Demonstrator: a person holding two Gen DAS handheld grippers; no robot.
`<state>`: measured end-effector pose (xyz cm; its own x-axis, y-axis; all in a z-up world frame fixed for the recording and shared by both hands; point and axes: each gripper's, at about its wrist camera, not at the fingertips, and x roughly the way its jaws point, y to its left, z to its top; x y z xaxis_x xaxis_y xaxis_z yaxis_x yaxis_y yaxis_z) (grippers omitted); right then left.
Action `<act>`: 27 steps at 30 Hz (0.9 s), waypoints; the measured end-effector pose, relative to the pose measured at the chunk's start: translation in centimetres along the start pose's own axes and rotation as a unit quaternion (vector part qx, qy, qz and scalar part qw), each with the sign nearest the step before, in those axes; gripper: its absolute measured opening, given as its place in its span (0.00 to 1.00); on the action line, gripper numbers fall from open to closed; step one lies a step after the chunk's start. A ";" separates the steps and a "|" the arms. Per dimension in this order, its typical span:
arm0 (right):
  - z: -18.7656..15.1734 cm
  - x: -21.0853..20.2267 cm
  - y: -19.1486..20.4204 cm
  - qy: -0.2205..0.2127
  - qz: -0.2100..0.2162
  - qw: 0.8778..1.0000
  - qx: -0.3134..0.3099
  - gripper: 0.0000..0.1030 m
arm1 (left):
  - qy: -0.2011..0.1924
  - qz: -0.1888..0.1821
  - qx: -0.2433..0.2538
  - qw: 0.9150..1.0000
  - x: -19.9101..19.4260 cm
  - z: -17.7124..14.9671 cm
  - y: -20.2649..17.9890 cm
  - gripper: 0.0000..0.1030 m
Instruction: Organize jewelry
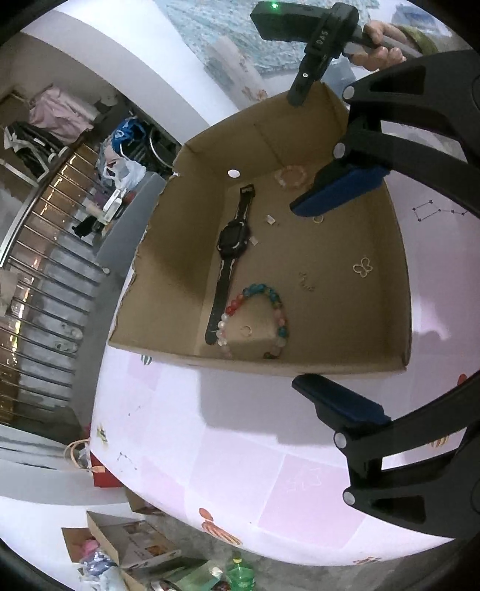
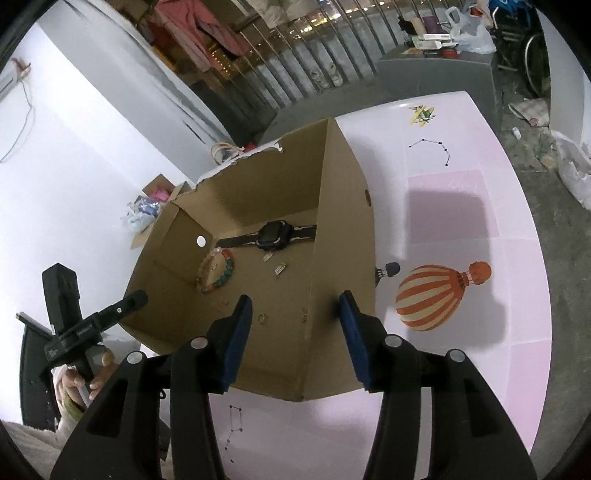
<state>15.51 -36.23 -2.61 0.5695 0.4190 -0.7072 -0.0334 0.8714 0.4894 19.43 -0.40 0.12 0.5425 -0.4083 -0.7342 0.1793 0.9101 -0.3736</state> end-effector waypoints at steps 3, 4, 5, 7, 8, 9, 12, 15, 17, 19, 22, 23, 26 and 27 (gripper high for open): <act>-0.2 -0.1 0.4 -0.004 -0.013 1.000 0.002 0.47 | -0.001 0.003 0.005 1.000 0.1 -0.2 -0.2 0.81; -0.1 -0.2 0.4 -0.005 -0.017 1.000 0.003 0.47 | -0.002 0.003 0.004 1.000 0.1 -0.2 -0.1 0.81; -0.1 -0.3 0.5 -0.005 -0.020 1.000 0.003 0.48 | -0.002 0.003 0.003 1.000 0.1 -0.2 -0.1 0.81; -0.1 -0.3 0.3 -0.006 -0.022 1.000 0.010 0.48 | -0.003 0.004 0.000 1.000 0.1 -0.2 -0.1 0.81; 0.0 -0.3 0.2 -0.006 -0.021 1.000 0.015 0.48 | -0.004 0.005 -0.001 1.000 0.1 -0.2 -0.1 0.81; 0.0 -0.3 0.1 -0.006 -0.019 1.000 0.021 0.48 | -0.004 0.009 0.002 1.000 0.2 -0.2 -0.2 0.81; 0.0 -0.4 -0.2 -0.003 -0.012 0.999 0.040 0.47 | -0.004 0.020 0.002 1.000 0.1 -0.2 -0.4 0.81; -0.7 -0.5 0.5 0.004 -0.012 0.999 0.038 0.47 | -0.013 0.029 -0.005 0.999 -0.2 -0.2 0.0 0.81; -1.4 -0.7 0.8 0.004 -0.014 0.999 0.043 0.47 | -0.012 0.021 -0.015 1.000 -0.5 -0.3 0.3 0.81; -2.0 -1.2 0.8 0.003 -0.013 0.999 0.049 0.47 | -0.013 0.019 -0.016 1.000 -1.0 -0.7 0.4 0.81; -3.5 -2.1 1.2 0.003 -0.017 0.999 0.049 0.47 | -0.016 0.016 -0.013 1.000 -1.8 -1.5 0.3 0.81; -4.1 -2.5 1.4 0.003 -0.017 0.999 0.051 0.47 | -0.018 0.014 -0.013 1.000 -2.1 -2.0 0.3 0.81; -5.7 -3.6 1.6 0.000 -0.013 0.998 0.057 0.47 | -0.022 0.009 -0.014 1.000 -3.2 -2.9 0.4 0.81; -6.1 -3.8 1.7 -0.002 -0.011 0.998 0.056 0.47 | -0.024 0.008 -0.014 1.000 -3.4 -3.1 0.5 0.81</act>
<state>8.25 -34.77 -2.16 0.5724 0.3984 -0.7167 0.0716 0.8464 0.5277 15.11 1.27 0.67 0.5840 -0.3888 -0.7126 0.1477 0.9141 -0.3777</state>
